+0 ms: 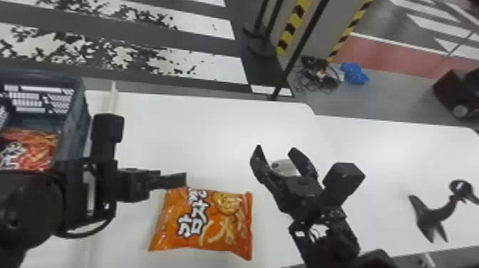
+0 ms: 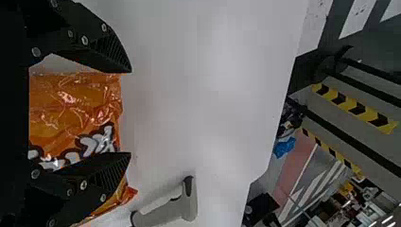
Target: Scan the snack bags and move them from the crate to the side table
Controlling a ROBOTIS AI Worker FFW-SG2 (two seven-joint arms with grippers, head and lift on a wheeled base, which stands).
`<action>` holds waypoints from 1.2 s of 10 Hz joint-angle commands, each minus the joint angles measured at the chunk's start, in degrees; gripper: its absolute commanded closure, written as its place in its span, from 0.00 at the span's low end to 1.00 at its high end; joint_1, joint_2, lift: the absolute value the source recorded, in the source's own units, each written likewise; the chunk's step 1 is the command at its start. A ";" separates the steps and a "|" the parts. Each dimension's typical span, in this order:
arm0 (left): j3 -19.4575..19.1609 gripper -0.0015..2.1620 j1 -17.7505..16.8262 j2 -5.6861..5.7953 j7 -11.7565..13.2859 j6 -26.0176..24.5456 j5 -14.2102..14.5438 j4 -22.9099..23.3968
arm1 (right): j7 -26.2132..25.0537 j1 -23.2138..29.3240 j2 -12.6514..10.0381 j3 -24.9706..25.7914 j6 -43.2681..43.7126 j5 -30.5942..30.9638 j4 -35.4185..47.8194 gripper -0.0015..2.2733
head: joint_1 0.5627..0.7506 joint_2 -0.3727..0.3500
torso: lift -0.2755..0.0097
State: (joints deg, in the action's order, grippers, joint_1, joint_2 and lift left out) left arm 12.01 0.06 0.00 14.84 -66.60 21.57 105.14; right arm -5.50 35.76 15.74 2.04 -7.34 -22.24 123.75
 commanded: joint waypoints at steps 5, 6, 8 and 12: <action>-7.27 0.04 13.29 -0.15 -6.93 15.49 -0.38 20.28 | 0.49 -1.22 -0.10 -0.72 -0.35 0.00 -1.84 0.06 | 0.70 0.10 | 0.66; -9.38 0.04 16.20 0.53 -8.25 16.37 -0.30 24.24 | 0.66 -1.31 -0.10 -0.72 -0.18 0.00 -2.55 0.06 | 0.70 0.15 | 0.66; -15.44 0.04 22.17 2.81 -7.99 16.54 4.45 31.01 | 1.80 -1.39 -0.01 -1.07 -0.53 0.00 -3.42 0.06 | 0.70 0.22 | 0.66; -26.43 0.04 31.84 4.75 -6.85 16.19 9.46 39.97 | 5.06 -1.57 0.25 -0.02 -11.78 -1.05 -1.93 0.06 | 0.70 0.38 | 0.66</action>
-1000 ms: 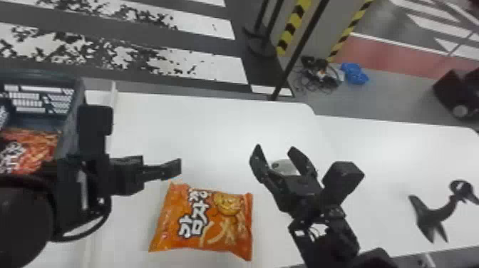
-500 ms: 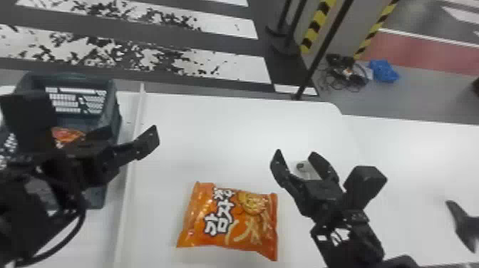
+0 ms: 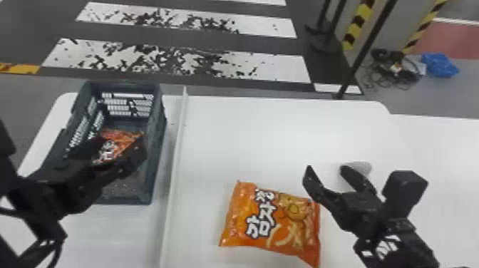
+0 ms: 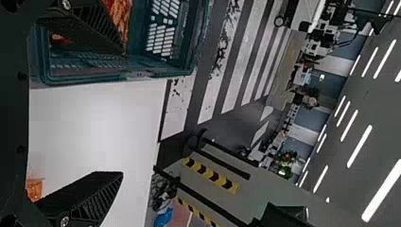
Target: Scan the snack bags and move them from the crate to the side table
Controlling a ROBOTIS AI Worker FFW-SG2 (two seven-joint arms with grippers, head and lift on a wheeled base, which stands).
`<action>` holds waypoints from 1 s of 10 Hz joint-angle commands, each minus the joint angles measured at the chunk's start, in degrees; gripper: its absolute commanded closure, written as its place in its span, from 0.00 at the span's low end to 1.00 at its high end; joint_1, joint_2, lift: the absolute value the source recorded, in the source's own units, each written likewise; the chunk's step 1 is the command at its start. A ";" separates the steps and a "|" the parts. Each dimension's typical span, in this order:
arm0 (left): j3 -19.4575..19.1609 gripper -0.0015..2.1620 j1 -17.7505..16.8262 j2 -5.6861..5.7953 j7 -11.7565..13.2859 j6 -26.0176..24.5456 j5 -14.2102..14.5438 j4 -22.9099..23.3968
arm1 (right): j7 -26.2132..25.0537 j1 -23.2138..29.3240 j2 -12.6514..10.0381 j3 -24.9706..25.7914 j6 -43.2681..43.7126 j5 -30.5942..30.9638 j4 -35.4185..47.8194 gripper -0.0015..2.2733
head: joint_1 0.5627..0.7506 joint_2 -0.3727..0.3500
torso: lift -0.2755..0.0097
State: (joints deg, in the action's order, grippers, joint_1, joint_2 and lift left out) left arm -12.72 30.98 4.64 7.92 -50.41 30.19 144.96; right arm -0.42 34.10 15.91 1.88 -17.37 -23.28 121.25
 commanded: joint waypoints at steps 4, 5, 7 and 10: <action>-9.78 0.04 3.39 2.57 1.92 -0.18 1.45 -0.21 | 0.07 4.48 -0.01 0.32 -13.18 0.25 10.94 0.06 | 0.70 0.53 | 0.66; -11.01 0.04 4.00 3.71 2.27 0.17 1.10 -1.70 | 0.33 4.66 -0.01 0.32 -13.18 0.25 11.38 0.06 | 0.70 0.59 | 0.66; -11.01 0.04 6.47 3.80 3.42 12.83 -3.47 -6.53 | 2.53 3.87 -0.09 0.23 -12.12 0.34 10.32 0.06 | 0.70 0.69 | 0.66; -6.61 0.04 7.52 3.89 0.34 42.01 -7.86 -14.80 | 3.67 1.40 -0.27 -0.91 -11.77 0.78 7.25 0.06 | 0.70 0.80 | 0.66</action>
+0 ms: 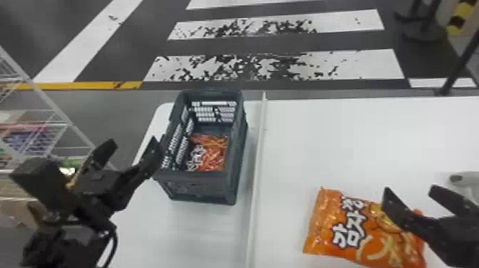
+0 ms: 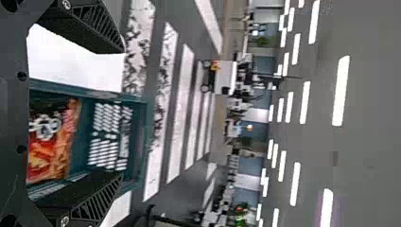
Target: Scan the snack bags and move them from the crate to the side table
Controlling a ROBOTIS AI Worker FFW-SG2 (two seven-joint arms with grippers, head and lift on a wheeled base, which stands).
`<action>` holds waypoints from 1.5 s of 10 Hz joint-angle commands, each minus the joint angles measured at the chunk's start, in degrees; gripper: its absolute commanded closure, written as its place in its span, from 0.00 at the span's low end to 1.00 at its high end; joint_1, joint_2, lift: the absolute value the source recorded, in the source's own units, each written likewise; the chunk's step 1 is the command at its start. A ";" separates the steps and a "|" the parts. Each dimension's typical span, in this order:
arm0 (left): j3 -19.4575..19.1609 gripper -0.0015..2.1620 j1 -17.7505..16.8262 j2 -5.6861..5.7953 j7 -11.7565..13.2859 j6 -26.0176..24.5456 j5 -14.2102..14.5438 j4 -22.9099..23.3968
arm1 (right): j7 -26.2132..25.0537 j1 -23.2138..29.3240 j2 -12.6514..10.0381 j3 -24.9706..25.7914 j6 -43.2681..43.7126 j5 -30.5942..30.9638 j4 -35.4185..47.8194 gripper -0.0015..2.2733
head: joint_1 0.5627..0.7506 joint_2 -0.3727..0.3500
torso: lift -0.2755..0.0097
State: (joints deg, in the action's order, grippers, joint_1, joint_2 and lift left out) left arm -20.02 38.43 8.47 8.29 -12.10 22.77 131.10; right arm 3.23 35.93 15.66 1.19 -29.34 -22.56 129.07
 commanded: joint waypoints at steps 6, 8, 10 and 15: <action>7.45 0.04 1.39 1.73 -1.70 12.14 -3.17 -0.32 | 2.92 5.03 3.24 -3.56 18.66 16.32 -4.26 0.05 | 0.70 0.71 | 0.66; 8.68 0.04 1.47 1.99 -1.79 11.96 -3.96 -0.32 | 2.39 6.61 5.26 -8.75 20.94 23.44 -3.91 0.05 | 0.70 0.73 | 0.66; 9.03 0.04 1.21 2.34 -1.79 11.61 -4.22 -0.49 | 2.39 9.43 9.04 -13.32 21.30 26.87 -1.71 0.06 | 0.70 0.80 | 0.66; 9.91 0.04 0.95 2.60 -1.26 11.44 -3.96 -1.20 | -3.58 5.73 13.87 -25.10 14.44 37.95 -6.11 0.06 | 0.70 0.94 | 0.66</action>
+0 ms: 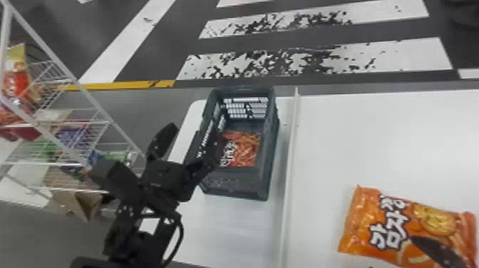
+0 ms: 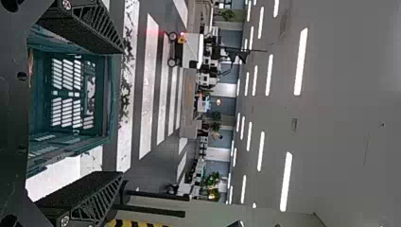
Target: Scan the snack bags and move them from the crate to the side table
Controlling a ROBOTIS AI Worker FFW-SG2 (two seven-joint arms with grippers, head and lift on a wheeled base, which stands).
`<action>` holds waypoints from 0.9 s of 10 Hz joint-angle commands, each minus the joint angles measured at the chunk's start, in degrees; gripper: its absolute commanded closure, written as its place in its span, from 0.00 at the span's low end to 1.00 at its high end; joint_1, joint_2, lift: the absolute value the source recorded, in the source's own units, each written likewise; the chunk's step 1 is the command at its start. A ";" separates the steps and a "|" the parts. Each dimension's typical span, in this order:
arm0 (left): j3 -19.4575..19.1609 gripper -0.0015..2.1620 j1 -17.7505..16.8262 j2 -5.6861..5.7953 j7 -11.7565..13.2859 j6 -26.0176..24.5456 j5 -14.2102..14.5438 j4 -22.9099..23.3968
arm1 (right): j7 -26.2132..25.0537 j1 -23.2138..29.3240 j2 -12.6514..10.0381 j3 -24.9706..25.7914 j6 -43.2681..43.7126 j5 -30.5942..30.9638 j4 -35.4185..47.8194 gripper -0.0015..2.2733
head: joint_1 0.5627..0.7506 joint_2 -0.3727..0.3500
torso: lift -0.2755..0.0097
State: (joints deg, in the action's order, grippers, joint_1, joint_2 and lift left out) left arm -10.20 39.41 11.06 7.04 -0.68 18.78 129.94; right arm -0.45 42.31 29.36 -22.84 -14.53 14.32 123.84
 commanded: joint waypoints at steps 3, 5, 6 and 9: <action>0.71 0.04 -0.29 0.28 1.23 -0.68 0.21 -0.91 | -7.29 -5.05 0.44 -3.53 -7.05 2.12 -3.78 0.06 | 0.70 0.91 | 0.66; 0.89 0.04 -0.29 0.28 3.07 -0.86 0.29 -1.71 | -10.63 -8.74 0.88 -7.31 -12.68 4.58 -5.80 0.06 | 0.70 0.83 | 0.66; 0.89 0.04 -0.56 0.28 3.25 -0.86 0.47 -1.79 | -10.63 -8.74 1.05 -8.10 -13.73 5.02 -5.45 0.06 | 0.70 0.81 | 0.66; 0.80 0.04 -0.82 0.63 3.25 -1.21 0.91 -1.88 | -11.86 -11.90 1.49 -13.64 -21.11 9.76 -6.06 0.06 | 0.70 0.82 | 0.66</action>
State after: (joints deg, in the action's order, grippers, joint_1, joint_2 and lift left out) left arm -9.39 38.66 11.64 10.28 -1.84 19.59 128.12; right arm -12.24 31.37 30.77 -35.04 -33.59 22.99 117.97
